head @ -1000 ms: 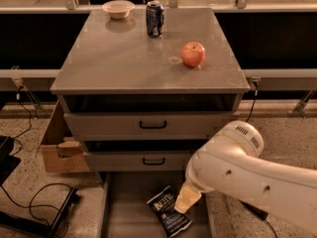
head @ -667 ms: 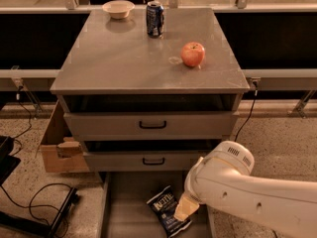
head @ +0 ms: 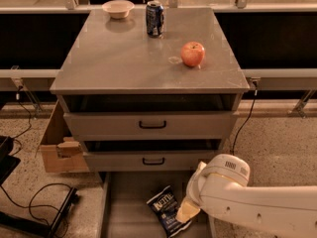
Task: Pick blue chip bag from bottom drawer and place on counter
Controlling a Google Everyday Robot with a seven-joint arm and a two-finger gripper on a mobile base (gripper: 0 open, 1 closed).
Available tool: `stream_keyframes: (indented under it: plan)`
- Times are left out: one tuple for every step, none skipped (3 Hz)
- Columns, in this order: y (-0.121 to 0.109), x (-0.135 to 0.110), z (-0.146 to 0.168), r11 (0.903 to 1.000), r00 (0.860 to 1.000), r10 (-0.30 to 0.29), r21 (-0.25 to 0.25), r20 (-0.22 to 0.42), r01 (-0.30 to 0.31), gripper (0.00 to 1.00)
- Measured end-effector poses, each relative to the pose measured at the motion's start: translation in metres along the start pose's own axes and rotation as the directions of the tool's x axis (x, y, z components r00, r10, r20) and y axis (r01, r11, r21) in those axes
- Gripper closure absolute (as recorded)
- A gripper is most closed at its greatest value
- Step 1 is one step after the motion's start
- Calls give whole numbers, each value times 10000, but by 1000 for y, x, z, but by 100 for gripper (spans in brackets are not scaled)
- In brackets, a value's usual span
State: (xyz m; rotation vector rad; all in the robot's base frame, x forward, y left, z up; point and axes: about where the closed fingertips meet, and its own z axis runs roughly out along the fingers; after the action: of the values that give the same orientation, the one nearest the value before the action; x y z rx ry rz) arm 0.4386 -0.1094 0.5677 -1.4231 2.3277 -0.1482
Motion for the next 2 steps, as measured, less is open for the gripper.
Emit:
stream_keyframes:
  plan:
    - [0,0,0,10000,10000,-6,0,1,6,0]
    - [15,11,31,9981,9993,373,-483,25,-371,0]
